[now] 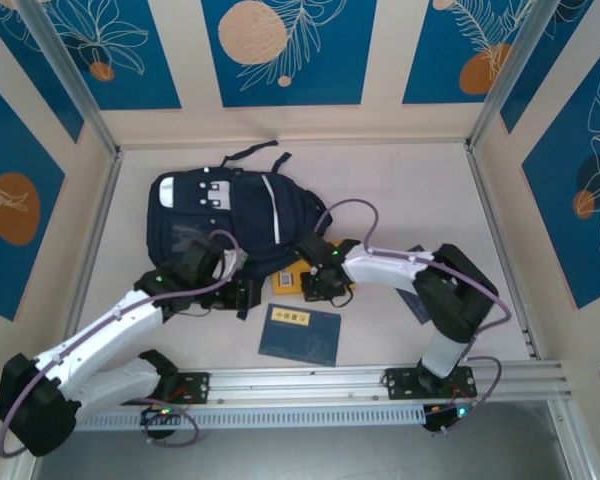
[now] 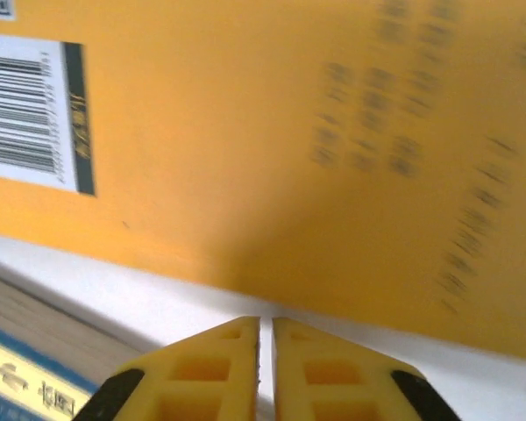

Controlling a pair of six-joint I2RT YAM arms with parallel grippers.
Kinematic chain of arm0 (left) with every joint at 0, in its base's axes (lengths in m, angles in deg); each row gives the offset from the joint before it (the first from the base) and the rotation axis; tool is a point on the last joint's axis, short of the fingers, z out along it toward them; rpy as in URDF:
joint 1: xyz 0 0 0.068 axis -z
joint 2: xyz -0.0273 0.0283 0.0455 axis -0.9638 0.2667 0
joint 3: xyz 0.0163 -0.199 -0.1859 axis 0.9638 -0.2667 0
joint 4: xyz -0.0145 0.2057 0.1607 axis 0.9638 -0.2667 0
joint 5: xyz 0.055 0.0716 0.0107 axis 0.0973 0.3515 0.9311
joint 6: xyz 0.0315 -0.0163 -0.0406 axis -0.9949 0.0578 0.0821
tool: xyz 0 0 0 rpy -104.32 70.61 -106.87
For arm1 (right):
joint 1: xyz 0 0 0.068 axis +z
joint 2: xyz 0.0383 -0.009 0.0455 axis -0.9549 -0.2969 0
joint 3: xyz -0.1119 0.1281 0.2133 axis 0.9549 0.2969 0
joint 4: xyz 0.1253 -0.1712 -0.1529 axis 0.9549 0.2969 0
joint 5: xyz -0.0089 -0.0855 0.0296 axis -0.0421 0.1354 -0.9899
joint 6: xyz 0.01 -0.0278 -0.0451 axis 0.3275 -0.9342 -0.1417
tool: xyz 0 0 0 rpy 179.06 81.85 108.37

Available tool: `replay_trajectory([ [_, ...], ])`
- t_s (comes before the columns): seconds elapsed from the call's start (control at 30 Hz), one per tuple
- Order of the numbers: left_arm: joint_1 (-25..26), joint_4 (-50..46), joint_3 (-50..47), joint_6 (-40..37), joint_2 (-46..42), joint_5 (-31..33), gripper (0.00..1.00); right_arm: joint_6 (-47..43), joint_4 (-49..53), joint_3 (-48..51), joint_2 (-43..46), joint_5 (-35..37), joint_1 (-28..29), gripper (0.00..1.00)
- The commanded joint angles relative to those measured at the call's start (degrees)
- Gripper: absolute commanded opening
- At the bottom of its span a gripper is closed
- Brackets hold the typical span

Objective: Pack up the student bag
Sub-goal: Adjust the book at the center of the table, then pick up the book from the bottom-center of the table.

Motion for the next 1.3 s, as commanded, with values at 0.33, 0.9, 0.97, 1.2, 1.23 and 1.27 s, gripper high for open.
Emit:
replay_trajectory([
  [0.33, 8.95, 4.43, -3.09, 0.59, 10.59, 7.40, 0.52, 19.52, -1.15, 23.19, 26.60, -15.06, -4.15, 0.50],
  [0.9, 9.03, 15.11, -5.71, 1.23, 20.22, 1.72, 0.38, 23.13, -21.55, 31.28, 21.29, -27.30, -4.88, 0.41],
  [0.97, 9.01, 15.76, -5.93, 1.10, 20.72, 0.95, 0.33, 23.86, -24.24, 31.60, 20.83, -28.85, -4.88, 0.40],
  [1.2, 9.03, 16.70, -5.89, 0.47, 22.74, 0.24, 0.25, 24.17, -22.32, 30.38, 24.97, -30.04, -5.32, 0.36],
  [1.23, 8.99, 16.83, -5.89, 0.44, 22.96, 0.18, 0.25, 23.92, -21.58, 30.11, 26.09, -29.99, -5.23, 0.36],
  [1.27, 9.02, 16.98, -5.97, 0.44, 23.15, 0.11, 0.25, 23.42, -20.14, 29.51, 27.18, -29.51, -5.02, 0.36],
])
